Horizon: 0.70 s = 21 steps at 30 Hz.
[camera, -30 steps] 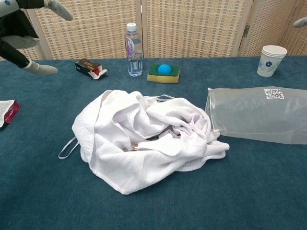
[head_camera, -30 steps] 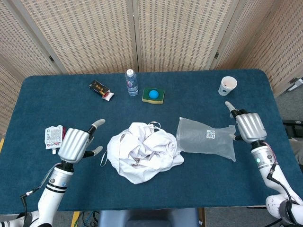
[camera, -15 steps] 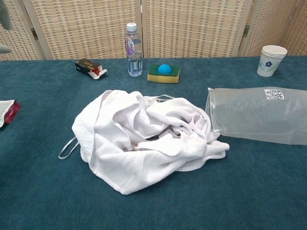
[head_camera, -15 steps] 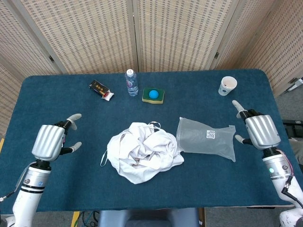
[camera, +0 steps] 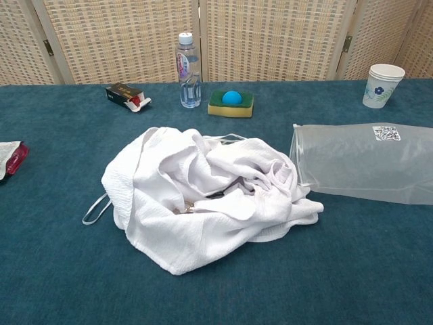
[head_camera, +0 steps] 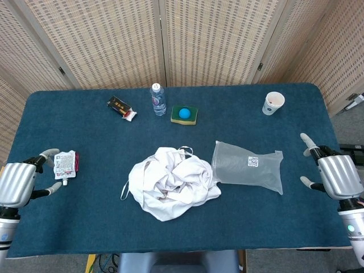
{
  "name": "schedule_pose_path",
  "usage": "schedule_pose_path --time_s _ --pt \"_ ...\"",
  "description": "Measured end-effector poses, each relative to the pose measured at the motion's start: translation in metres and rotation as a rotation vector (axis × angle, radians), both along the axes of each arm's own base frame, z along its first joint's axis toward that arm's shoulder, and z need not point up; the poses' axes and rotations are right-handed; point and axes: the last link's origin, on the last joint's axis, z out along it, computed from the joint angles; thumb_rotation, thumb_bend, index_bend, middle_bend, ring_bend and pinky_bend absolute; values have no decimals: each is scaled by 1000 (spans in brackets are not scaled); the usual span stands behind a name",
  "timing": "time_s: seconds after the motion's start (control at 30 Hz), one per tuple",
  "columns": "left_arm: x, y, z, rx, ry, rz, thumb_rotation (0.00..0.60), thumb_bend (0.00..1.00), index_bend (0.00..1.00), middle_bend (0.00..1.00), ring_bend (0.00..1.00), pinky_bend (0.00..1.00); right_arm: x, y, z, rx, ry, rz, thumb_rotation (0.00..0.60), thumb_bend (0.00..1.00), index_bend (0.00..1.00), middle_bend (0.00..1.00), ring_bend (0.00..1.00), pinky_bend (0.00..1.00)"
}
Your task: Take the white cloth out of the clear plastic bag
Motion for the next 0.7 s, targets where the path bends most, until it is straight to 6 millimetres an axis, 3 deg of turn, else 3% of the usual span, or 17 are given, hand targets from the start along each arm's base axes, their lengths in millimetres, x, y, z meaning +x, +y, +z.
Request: schedule_pose_path --time_s 0.33,0.7 --pt "-30 -24 15 8 46 35 600 31 256 462 537 779 -24 31 5 -4 -10 -83 600 0 145 400 312 537" --pt "-44 -31 12 36 14 60 600 31 269 462 537 777 -24 39 12 -11 -15 -102 600 0 145 402 313 537"
